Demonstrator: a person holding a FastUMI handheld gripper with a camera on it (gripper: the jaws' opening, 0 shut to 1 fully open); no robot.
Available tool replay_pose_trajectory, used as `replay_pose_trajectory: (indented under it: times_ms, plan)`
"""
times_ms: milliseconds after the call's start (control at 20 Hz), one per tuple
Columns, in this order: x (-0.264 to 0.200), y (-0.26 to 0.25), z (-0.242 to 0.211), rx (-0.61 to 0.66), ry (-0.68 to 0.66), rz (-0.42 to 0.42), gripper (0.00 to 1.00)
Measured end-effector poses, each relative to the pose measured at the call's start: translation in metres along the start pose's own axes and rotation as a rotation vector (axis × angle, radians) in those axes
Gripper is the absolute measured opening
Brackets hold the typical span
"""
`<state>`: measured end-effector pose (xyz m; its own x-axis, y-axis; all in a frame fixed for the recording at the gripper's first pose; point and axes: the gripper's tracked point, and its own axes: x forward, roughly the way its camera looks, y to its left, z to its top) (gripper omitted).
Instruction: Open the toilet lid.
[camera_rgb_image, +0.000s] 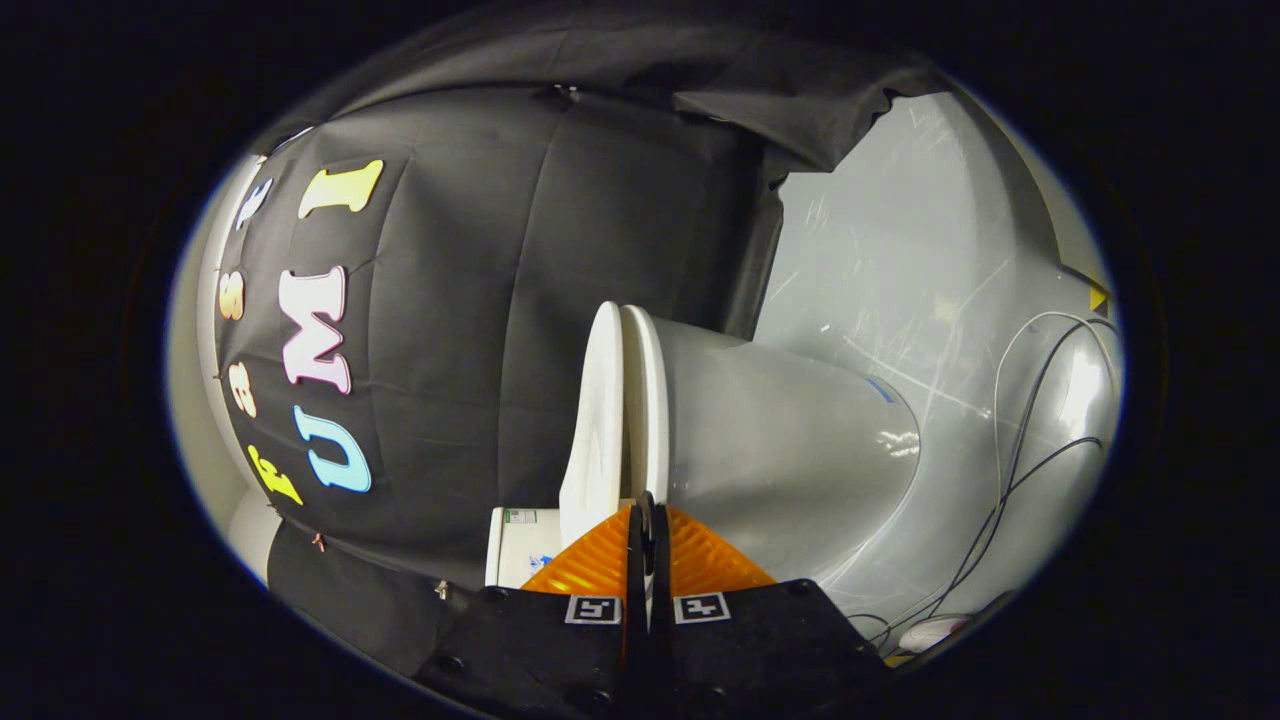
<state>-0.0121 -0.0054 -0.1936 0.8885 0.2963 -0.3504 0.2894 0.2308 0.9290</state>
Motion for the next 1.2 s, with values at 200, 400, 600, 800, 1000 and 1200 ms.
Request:
replay_pose_trajectory:
  times_ms: [200, 400, 600, 800, 1000, 1200]
  plan:
    - [0.0, 0.011, 0.001, -0.068, -0.005, -0.014, 0.05]
    - [0.001, 0.043, -0.001, -0.121, -0.01, -0.016, 0.05]
    - [-0.005, 0.073, -0.003, -0.168, -0.008, -0.012, 0.05]
    - [-0.008, 0.093, -0.005, -0.196, -0.025, -0.047, 0.05]
    - [-0.013, 0.122, -0.015, -0.29, -0.046, -0.076, 0.05]
    - [-0.02, 0.16, -0.022, -0.361, -0.06, -0.076, 0.05]
